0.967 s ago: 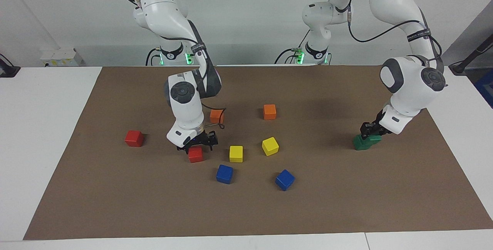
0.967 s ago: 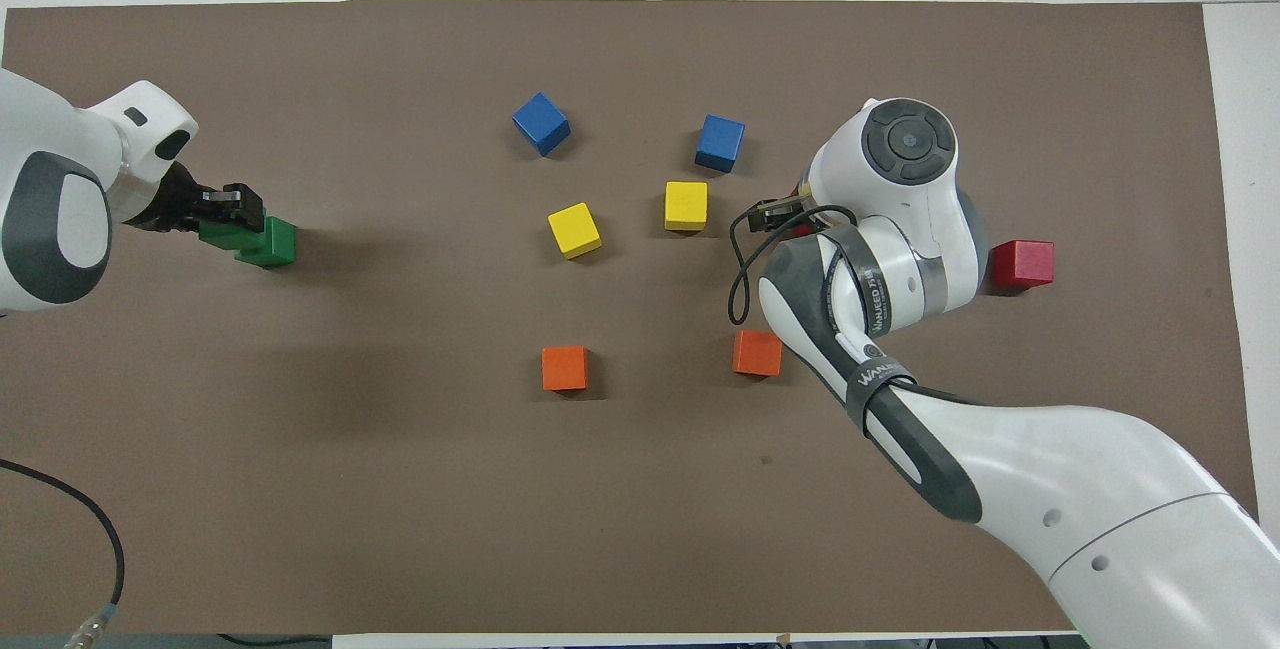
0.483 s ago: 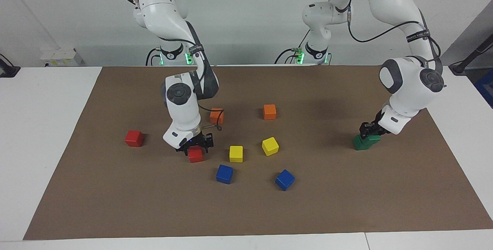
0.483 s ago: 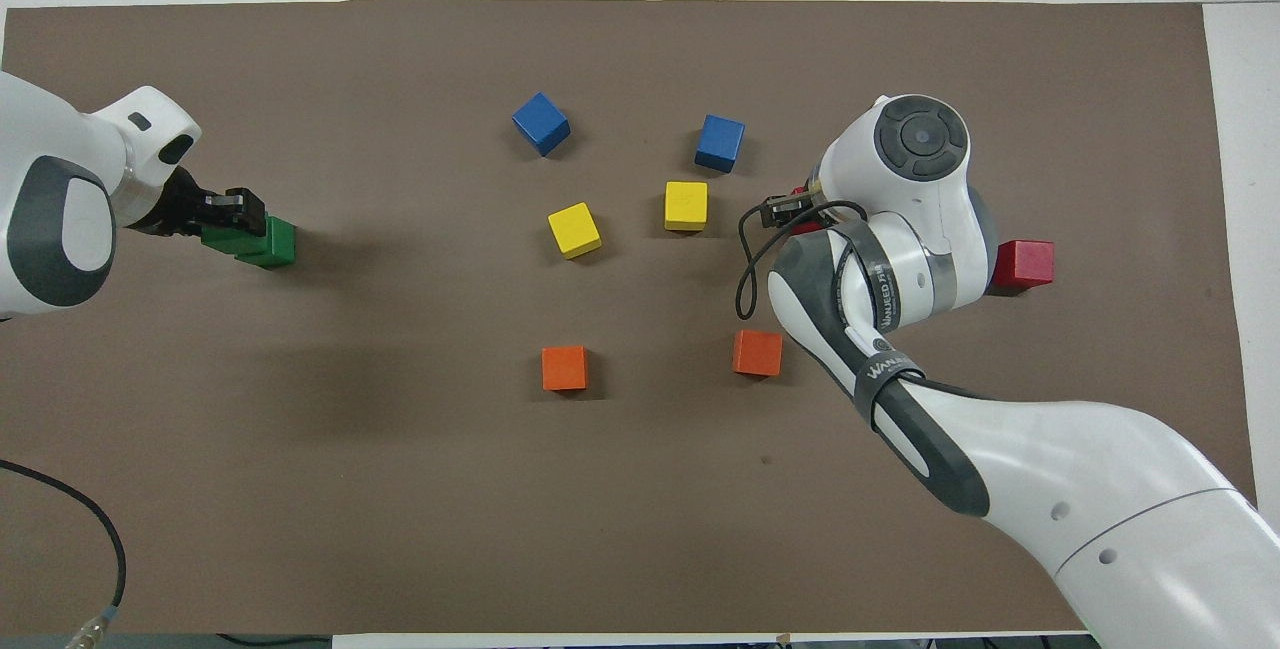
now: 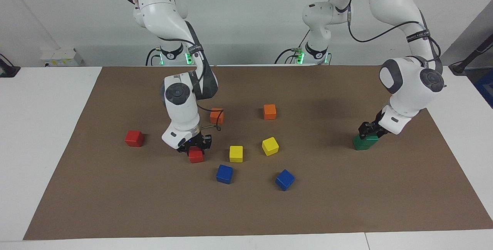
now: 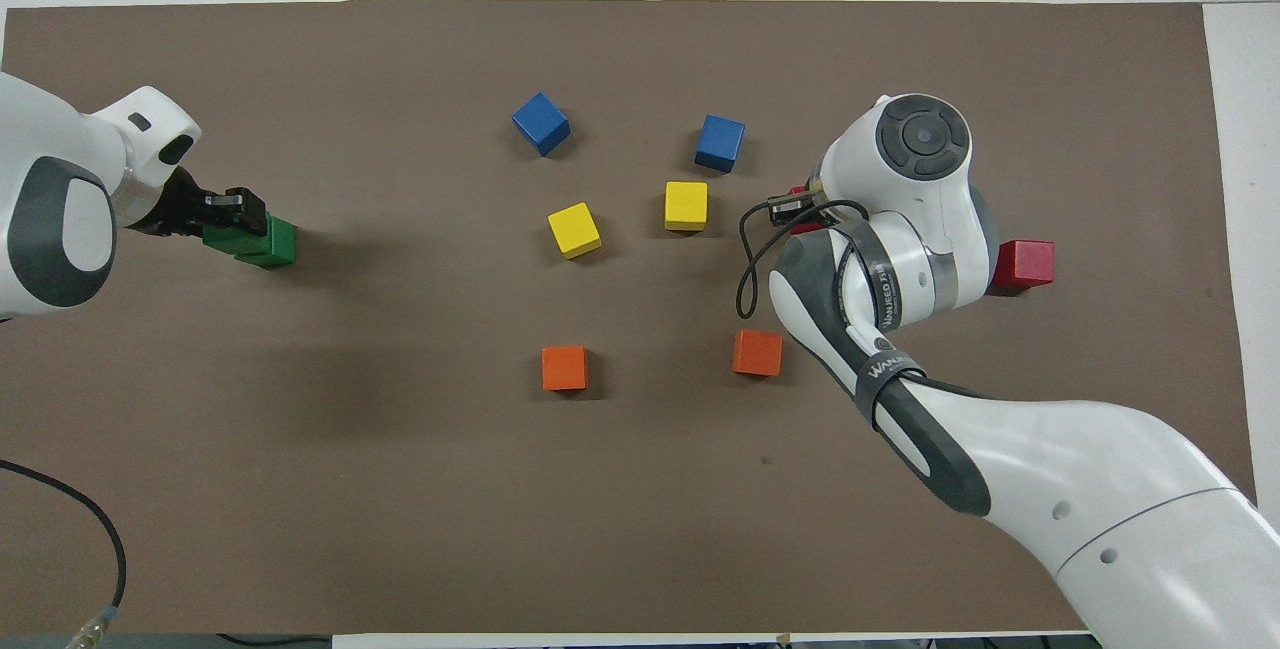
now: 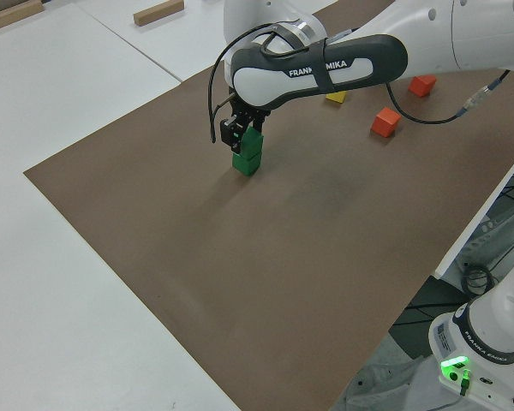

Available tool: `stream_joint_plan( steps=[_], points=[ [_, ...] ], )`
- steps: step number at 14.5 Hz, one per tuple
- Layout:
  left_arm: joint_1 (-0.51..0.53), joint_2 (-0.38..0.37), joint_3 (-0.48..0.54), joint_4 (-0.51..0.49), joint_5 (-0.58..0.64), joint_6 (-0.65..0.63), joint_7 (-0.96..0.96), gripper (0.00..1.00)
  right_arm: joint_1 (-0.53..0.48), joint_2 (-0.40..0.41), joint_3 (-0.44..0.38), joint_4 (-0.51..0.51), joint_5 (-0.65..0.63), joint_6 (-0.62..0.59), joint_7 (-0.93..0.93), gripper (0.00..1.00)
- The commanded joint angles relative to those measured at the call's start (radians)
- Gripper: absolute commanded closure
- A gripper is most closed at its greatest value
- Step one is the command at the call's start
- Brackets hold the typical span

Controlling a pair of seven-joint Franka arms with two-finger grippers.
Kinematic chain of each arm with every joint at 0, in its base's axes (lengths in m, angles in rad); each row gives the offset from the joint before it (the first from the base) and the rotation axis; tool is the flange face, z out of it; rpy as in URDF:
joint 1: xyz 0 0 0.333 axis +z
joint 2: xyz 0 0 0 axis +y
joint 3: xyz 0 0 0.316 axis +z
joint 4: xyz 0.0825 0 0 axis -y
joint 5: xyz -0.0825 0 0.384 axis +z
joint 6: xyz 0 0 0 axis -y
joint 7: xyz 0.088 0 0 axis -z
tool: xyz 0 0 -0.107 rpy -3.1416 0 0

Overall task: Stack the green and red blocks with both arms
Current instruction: 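Release the green stack with the left gripper while the right gripper carries red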

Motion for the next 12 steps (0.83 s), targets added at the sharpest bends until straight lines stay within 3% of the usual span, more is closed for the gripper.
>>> stream_joint_plan(
  steps=[1,4,6,8,12],
  points=[
    [0.006,-0.032,0.0,-0.041,0.01,0.027,0.006,0.0,-0.087,-0.054,0.001,0.087,-0.019,-0.153,-0.013,1.0],
    [0.009,-0.042,0.001,-0.029,0.01,-0.002,0.007,0.0,-0.203,-0.14,0.003,0.078,-0.035,-0.232,-0.101,1.0],
    [0.01,-0.062,0.006,-0.014,0.01,-0.041,0.007,0.0,-0.257,-0.219,0.004,-0.006,-0.03,-0.282,-0.132,1.0],
    [0.013,-0.101,0.007,0.005,0.01,-0.095,0.006,0.0,-0.29,-0.292,0.003,-0.124,-0.03,-0.251,-0.159,1.0],
    [0.01,-0.196,0.006,0.046,0.014,-0.257,0.007,0.0,-0.34,-0.344,0.004,-0.213,-0.029,-0.214,-0.202,1.0]
  ],
)
